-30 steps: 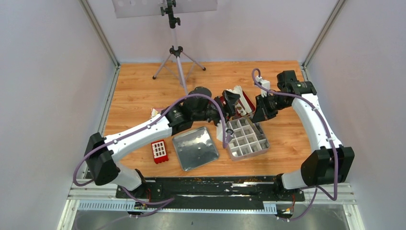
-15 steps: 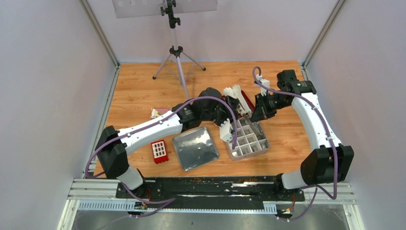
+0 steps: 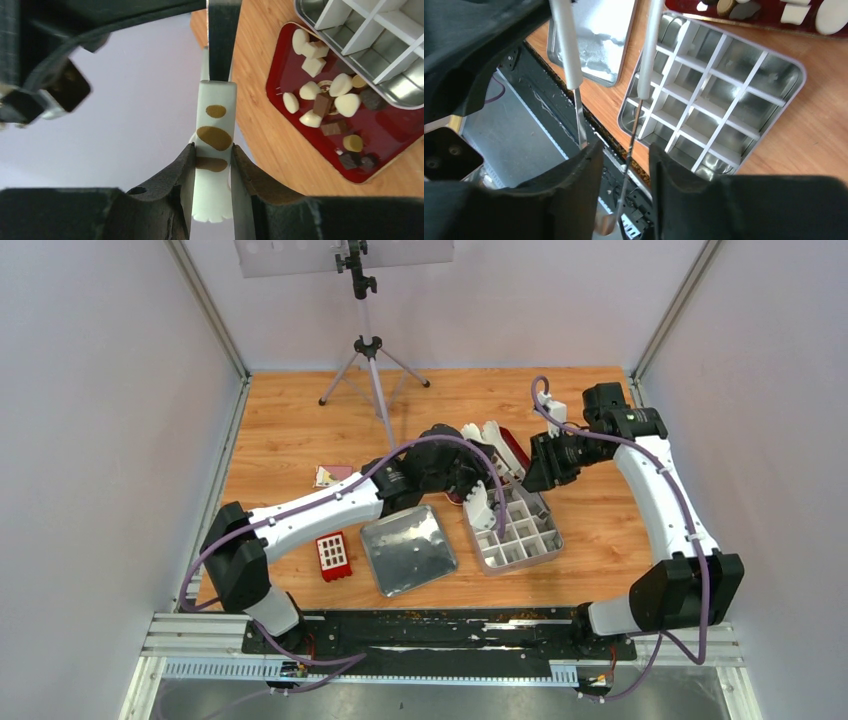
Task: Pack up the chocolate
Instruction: Adjust the clamp.
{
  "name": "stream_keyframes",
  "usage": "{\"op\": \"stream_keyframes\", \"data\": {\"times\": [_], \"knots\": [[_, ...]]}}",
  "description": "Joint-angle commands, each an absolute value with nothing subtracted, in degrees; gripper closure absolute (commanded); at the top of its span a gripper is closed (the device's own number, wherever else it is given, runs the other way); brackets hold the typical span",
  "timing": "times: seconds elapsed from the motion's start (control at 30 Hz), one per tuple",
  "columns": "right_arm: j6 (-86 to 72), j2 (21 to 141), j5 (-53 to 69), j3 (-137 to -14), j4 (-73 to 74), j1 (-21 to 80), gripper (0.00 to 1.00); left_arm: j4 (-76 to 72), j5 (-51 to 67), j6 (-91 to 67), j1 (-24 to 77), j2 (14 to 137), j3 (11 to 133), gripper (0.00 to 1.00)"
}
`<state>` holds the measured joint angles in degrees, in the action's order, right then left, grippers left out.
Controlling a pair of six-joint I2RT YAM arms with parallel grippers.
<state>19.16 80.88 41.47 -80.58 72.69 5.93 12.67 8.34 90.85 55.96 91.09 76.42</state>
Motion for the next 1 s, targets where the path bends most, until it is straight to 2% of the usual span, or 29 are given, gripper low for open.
{"op": "stream_keyframes", "data": {"times": [0.0,0.1,0.17,0.33,0.6,0.77,0.97], "knots": [[19.6,77.9,42.5,-86.2,71.8,6.0,0.53,8.3,6.9,78.1,56.0,88.4,74.1,0.70],[17.9,76.1,42.7,-86.9,67.7,6.0,0.33,8.2,5.8,71.2,56.0,87.3,73.0,0.72],[15.3,74.8,43.3,-86.4,62.4,6.0,0.16,8.3,5.3,66.0,56.1,86.6,72.3,0.72],[8.0,77.2,37.7,-87.8,57.9,7.6,0.06,8.6,4.4,53.6,56.1,84.8,71.8,0.72],[9.4,80.9,32.6,-89.7,63.9,13.3,0.05,10.5,5.2,40.3,56.1,82.8,72.2,0.72],[6.7,81.6,31.1,-89.6,64.2,14.8,0.08,9.1,5.2,37.4,56.0,83.1,72.2,0.72],[5.4,81.6,30.7,-89.3,63.6,14.9,0.22,9.0,5.8,36.9,56.0,83.2,72.4,0.72]]}}
